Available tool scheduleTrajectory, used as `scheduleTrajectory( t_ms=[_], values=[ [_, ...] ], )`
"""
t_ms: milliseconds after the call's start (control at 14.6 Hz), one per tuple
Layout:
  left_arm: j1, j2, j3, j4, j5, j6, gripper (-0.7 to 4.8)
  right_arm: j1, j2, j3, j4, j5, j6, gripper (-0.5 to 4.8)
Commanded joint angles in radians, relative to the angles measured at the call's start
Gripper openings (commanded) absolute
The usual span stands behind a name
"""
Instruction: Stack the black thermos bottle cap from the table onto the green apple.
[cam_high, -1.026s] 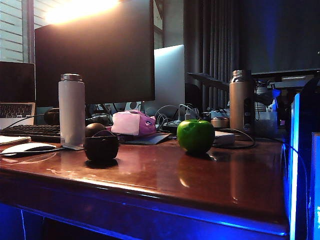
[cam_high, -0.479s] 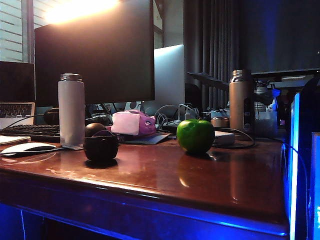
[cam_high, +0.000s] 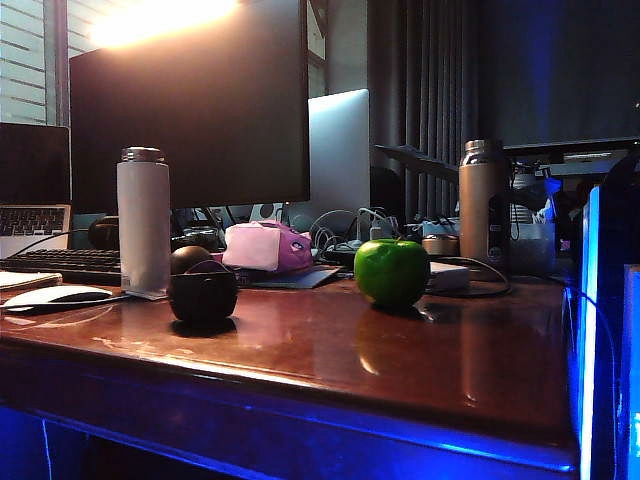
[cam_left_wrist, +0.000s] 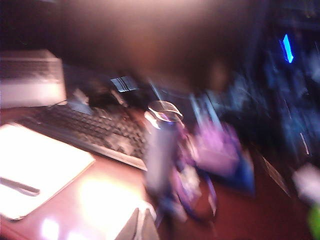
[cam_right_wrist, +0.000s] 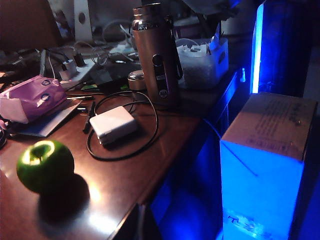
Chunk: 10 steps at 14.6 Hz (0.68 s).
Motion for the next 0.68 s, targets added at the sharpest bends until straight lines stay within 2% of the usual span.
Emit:
scheduleTrajectory(
  t_ms=[68, 205, 342, 479, 615, 684],
  values=[
    [-0.002, 0.325, 0.322, -0.283, 0.222, 0.218, -0.05, 0.002, 0.193, 0.116, 0.093, -0.043, -0.059, -0.01],
    [-0.024, 0.494, 0.485, -0.460, 0.333, 0.311, -0.05, 0.005, 0.344, 0.202, 0.142, -0.109, -0.116, -0.01],
    [-0.094, 0.588, 0.565, -0.571, 0.332, 0.413, -0.05, 0.033, 0.491, 0.281, 0.155, -0.130, -0.195, -0.01],
    [-0.156, 0.615, 0.572, -0.573, 0.256, 0.433, -0.05, 0.076, 0.629, 0.318, 0.195, -0.228, -0.218, -0.01],
    [-0.162, 0.617, 0.572, -0.558, 0.235, 0.433, -0.05, 0.117, 0.736, 0.316, 0.272, -0.360, -0.214, -0.01],
    [-0.161, 0.617, 0.572, -0.554, 0.230, 0.433, -0.05, 0.139, 0.774, 0.316, 0.314, -0.407, -0.173, -0.01]
  ],
)
